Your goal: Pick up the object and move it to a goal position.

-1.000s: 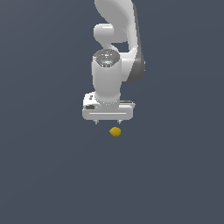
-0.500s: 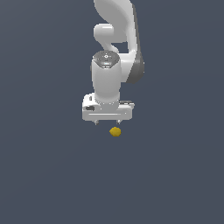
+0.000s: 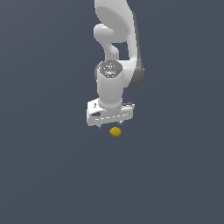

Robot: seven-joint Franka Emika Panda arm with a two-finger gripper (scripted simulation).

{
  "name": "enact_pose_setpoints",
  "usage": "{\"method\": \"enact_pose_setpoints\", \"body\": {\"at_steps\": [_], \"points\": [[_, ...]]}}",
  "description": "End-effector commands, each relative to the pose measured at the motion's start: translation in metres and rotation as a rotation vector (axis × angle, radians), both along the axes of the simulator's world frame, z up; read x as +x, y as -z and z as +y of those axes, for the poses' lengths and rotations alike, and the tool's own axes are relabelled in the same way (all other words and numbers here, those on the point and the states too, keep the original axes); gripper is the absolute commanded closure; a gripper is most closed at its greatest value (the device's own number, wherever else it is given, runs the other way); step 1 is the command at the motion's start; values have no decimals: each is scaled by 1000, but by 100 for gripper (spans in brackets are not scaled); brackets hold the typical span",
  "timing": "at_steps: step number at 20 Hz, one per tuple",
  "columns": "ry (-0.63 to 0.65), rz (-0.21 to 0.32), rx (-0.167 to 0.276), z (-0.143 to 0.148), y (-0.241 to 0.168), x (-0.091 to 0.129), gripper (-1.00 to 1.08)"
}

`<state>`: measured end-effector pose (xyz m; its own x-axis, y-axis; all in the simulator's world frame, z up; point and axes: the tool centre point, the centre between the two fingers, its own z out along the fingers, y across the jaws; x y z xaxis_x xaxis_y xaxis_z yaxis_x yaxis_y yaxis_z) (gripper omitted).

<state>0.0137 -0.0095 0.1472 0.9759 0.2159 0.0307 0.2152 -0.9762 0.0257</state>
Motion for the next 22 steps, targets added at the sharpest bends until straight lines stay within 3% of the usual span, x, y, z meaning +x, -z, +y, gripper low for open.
{"method": "enact_pose_setpoints", "body": {"at_steps": [1, 12, 22], "points": [[-69, 7, -1, 4, 11, -3, -92], [-357, 32, 5, 24, 55, -20, -92], [-454, 39, 10, 31, 69, -26, -92]]}}
